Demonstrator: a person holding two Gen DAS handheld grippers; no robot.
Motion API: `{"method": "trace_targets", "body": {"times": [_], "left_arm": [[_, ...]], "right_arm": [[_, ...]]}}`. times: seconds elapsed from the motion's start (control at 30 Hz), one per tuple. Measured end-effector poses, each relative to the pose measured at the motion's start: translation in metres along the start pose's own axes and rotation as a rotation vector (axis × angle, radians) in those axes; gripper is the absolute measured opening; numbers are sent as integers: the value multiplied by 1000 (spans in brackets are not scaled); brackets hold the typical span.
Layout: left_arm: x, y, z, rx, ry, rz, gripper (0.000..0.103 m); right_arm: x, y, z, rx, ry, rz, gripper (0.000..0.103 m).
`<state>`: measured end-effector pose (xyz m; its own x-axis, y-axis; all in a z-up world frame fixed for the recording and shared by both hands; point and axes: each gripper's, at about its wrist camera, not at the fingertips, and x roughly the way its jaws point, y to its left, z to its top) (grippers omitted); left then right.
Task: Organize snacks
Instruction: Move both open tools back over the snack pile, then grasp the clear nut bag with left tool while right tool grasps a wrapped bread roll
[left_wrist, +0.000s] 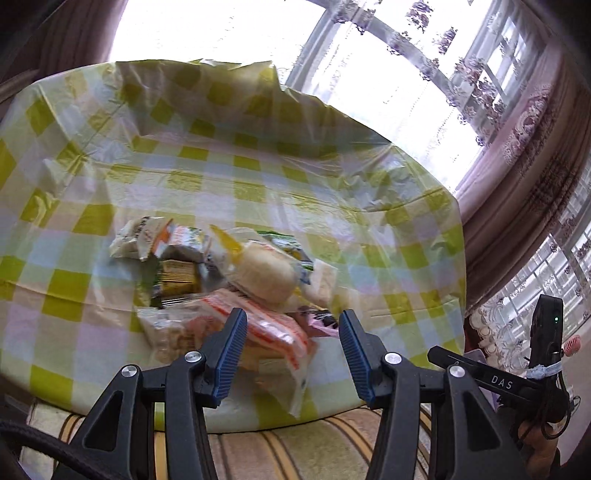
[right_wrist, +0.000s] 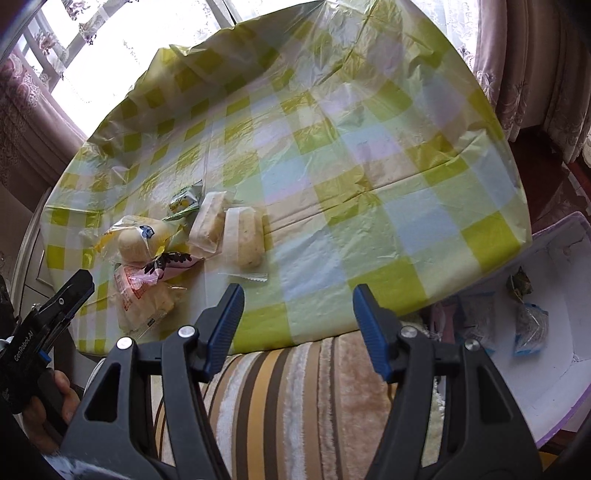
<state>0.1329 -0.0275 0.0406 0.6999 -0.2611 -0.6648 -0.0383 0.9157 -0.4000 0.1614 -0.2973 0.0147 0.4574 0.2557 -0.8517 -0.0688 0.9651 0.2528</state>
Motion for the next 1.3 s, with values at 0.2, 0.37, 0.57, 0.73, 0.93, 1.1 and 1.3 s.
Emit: {"method": "trace_targets", "body": {"times": [0.2, 0.37, 0.57, 0.73, 0.93, 1.1, 1.3], "left_arm": [[-9, 43, -6, -81, 17, 65, 53], [-5, 68, -9, -124, 66, 111, 53], [16, 85, -13, -173, 168, 130, 53], [31, 88, -12, -161, 216, 154, 53], [49, 78, -11, -93, 270, 209, 53], [60, 70, -9, -33, 292, 252, 61], [74, 59, -5, 51, 302, 325, 64]], "right_arm": [[17, 17, 4, -34, 20, -7, 65], [36, 27, 9, -49, 50, -11, 65], [50, 39, 14, -77, 54, -17, 65], [62, 47, 18, -97, 59, -28, 65], [74, 55, 22, -116, 67, -38, 65], [81, 61, 25, -137, 68, -50, 65], [93, 67, 30, -147, 81, -59, 63]]}}
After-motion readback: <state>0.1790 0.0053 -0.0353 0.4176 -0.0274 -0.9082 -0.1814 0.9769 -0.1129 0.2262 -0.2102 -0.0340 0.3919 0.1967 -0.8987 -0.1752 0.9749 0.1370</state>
